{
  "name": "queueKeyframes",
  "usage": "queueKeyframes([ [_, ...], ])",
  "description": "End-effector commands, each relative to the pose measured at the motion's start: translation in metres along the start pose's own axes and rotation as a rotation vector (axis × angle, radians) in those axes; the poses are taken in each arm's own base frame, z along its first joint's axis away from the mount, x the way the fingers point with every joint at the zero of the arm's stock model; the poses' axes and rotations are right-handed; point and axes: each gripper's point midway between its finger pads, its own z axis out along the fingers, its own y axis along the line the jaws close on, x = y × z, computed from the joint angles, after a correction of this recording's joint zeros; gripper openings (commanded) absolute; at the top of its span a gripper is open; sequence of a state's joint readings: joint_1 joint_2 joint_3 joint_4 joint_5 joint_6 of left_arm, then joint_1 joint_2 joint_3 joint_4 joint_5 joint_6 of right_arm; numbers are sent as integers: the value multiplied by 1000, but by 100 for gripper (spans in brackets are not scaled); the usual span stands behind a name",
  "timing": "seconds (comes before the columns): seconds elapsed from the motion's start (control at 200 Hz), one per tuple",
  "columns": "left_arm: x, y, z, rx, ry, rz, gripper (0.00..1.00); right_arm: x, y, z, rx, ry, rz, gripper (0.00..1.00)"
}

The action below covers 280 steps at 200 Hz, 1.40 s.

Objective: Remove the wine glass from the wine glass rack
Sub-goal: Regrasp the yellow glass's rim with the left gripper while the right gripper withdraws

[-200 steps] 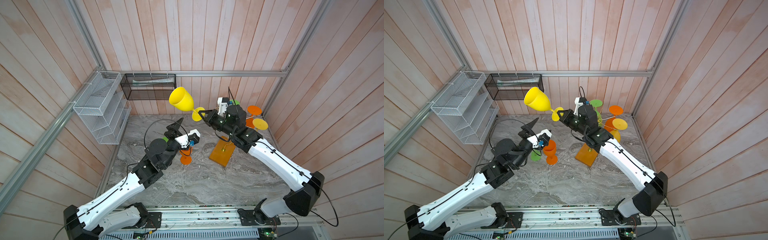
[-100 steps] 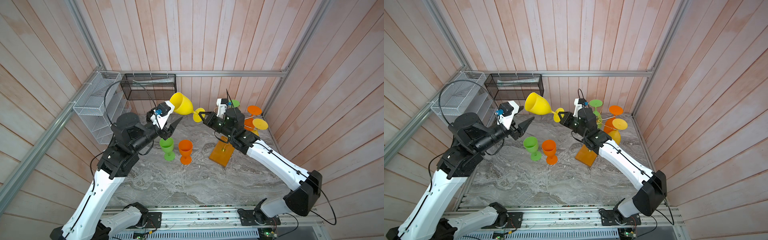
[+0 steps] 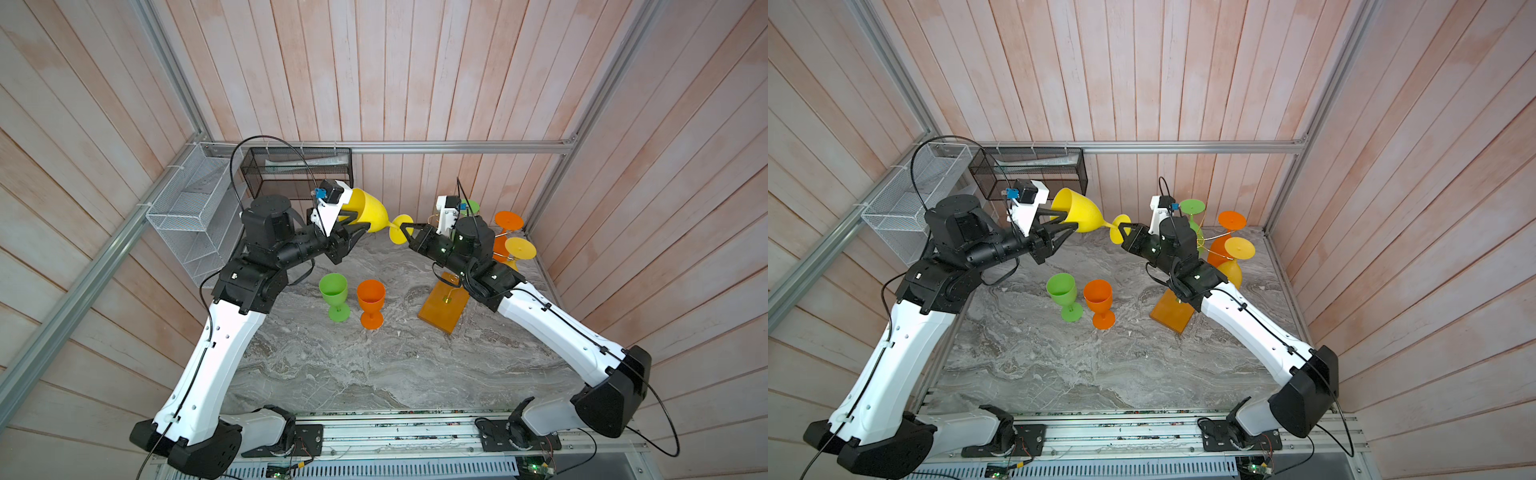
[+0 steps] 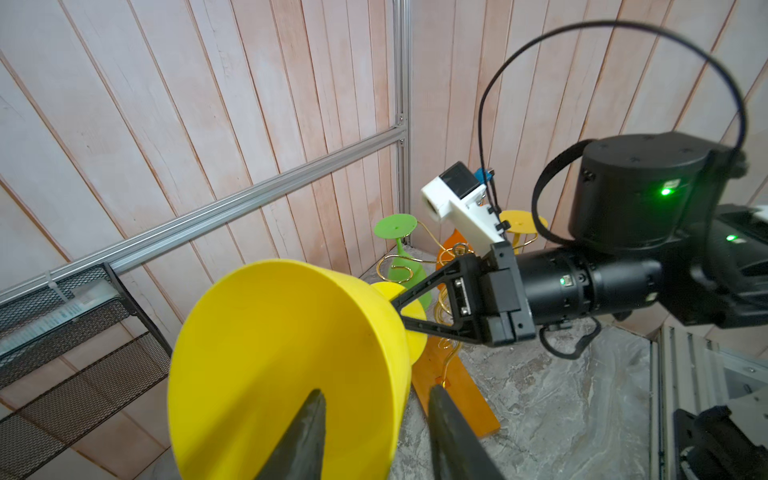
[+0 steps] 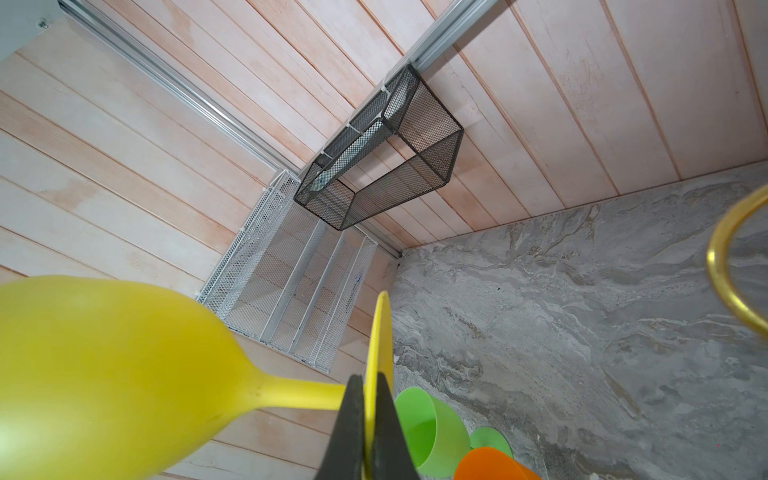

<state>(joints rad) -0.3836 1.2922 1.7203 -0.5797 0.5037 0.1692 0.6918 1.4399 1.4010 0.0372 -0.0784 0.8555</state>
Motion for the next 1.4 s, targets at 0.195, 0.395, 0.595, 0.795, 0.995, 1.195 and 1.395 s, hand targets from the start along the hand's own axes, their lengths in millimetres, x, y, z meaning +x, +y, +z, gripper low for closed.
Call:
queueKeyframes([
  [0.195,-23,-11,-2,79,-43,-34,0,-9,14,-8,-31,-37,-49,0],
  [0.395,-22,-5,-8,25,-32,-54,0,-11,15,-6,-24,-42,-79,0],
  [0.595,-25,8,-14,-60,-22,-67,0,-12,17,0,-26,-32,-106,11],
  [0.795,-24,28,-20,-166,-1,-94,0,-15,15,-5,-18,-56,-131,47],
  [0.995,3,68,-11,-298,78,-166,0,-26,18,-14,-1,-94,-183,65],
  [1.195,51,103,17,-400,237,-213,0,-35,22,-26,23,-136,-251,69],
  [1.395,119,134,47,-491,422,-265,0,-31,25,-39,23,-165,-322,70],
])
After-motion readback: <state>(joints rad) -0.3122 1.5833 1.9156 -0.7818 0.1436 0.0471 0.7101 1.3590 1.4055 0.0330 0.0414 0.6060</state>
